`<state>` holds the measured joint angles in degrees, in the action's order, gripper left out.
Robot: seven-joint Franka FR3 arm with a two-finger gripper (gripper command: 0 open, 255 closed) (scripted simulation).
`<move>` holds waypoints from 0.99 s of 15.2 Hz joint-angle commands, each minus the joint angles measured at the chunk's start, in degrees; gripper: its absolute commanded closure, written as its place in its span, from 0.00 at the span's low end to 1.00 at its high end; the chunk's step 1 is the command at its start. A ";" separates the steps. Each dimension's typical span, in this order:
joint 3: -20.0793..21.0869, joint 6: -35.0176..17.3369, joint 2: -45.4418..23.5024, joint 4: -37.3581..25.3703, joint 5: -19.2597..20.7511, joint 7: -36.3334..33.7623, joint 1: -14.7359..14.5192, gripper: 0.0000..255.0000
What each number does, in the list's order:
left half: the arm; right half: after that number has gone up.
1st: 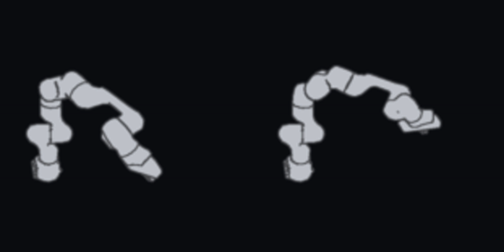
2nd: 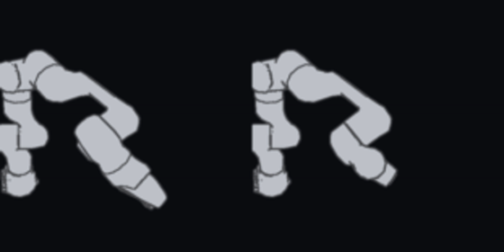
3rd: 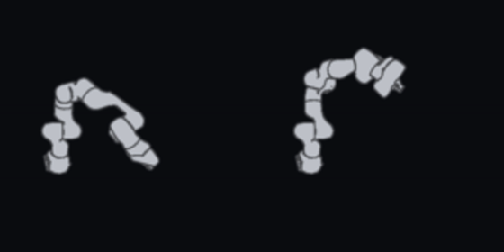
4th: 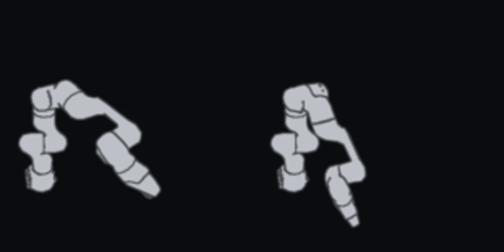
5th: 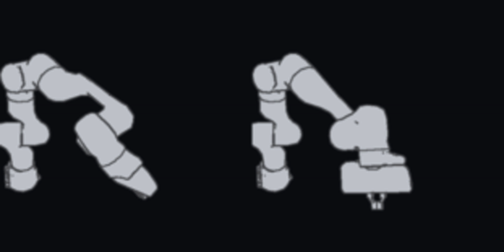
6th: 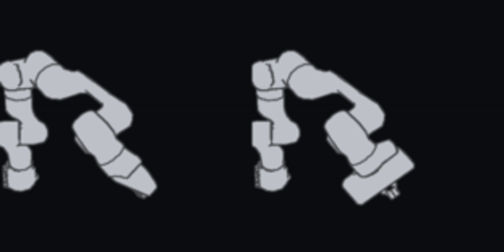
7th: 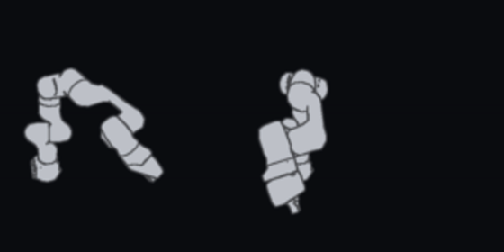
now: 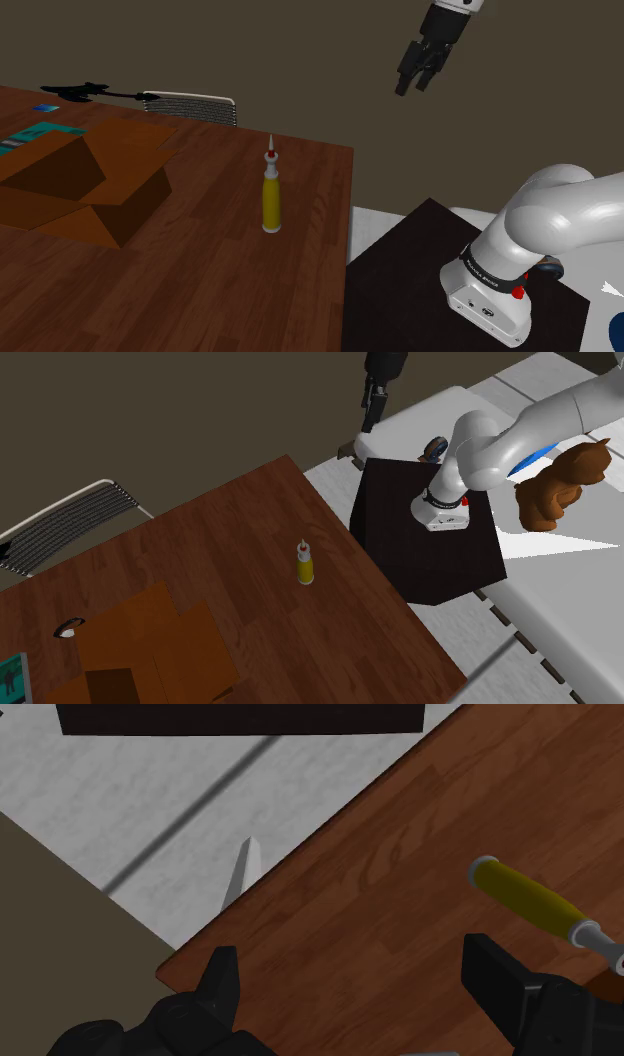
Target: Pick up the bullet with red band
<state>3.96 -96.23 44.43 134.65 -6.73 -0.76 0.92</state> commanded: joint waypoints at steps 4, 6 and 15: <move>4.31 -2.44 -2.07 -0.01 -1.78 -4.94 -0.78 0.00; 7.20 -4.10 -3.89 -0.42 -2.78 -8.23 -1.19 0.00; 20.30 -11.32 -16.03 -6.23 -4.03 -23.51 -1.34 0.00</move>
<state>22.44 -106.90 30.35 129.84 -10.86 -21.96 -0.49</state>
